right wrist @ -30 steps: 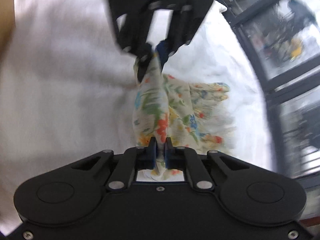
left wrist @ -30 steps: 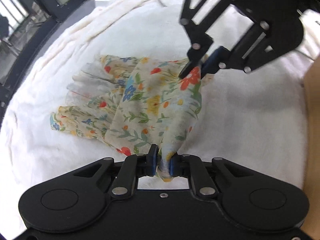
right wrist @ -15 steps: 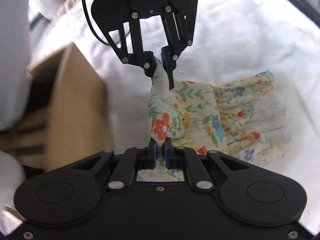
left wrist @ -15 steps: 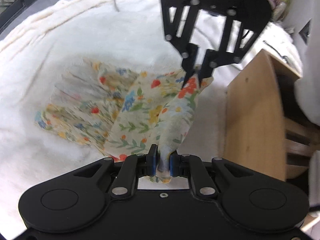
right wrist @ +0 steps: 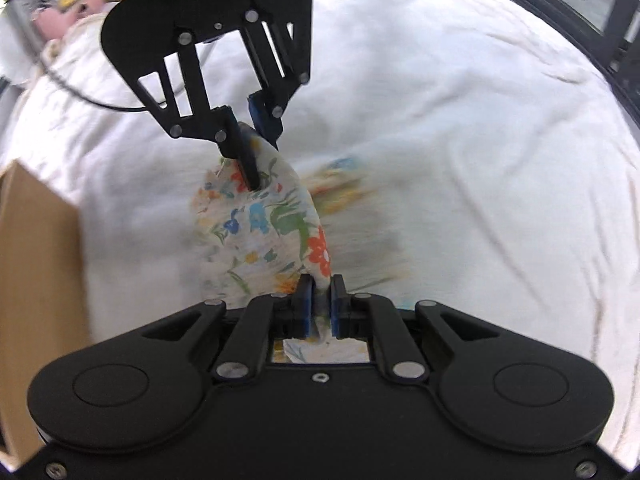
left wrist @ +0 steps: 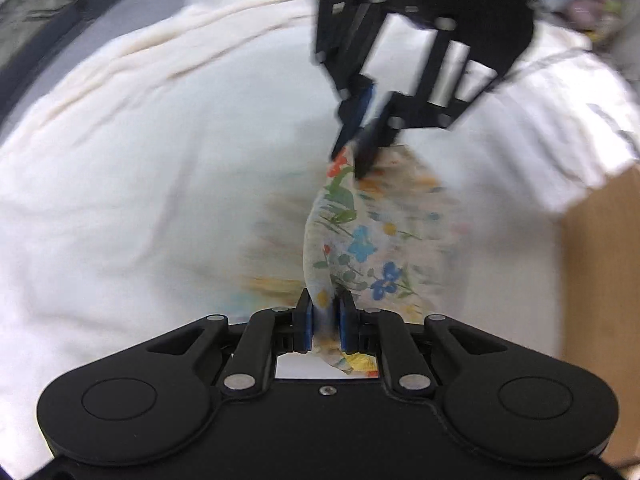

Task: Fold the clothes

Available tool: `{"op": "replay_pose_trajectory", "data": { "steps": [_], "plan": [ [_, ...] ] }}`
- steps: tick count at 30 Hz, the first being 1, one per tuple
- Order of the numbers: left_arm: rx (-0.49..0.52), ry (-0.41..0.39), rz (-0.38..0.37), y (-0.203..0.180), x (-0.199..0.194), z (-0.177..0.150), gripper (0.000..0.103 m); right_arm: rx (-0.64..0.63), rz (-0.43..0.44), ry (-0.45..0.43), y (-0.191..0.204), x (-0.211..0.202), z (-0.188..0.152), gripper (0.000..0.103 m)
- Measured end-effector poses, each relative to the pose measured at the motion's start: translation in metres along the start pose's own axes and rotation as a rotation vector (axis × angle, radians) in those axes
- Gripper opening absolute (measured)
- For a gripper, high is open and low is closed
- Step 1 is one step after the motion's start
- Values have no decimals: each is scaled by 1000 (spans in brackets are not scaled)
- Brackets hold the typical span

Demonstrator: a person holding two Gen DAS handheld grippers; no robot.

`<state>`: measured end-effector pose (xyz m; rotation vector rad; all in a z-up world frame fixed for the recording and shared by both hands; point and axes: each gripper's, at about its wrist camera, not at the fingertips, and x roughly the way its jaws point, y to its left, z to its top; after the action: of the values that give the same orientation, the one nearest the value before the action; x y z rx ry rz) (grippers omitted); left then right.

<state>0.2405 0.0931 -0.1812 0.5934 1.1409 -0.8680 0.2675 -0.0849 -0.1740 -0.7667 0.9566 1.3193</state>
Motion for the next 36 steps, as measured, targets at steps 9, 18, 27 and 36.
{"op": "replay_pose_trajectory", "data": {
  "steps": [9,18,27,36],
  "plan": [
    [-339,-68,221,37,-7,-16,68,135,-241,0,-14,-2,-14,27],
    [-631,-92,-145,15,23,-58,72,635,30,-57,-10,6,-52,51],
    [-629,-111,-58,29,54,-36,71,735,-5,-102,-50,21,-61,17],
    [-618,-88,36,-17,24,-63,71,328,-162,-106,14,-22,-56,38]
  ]
}}
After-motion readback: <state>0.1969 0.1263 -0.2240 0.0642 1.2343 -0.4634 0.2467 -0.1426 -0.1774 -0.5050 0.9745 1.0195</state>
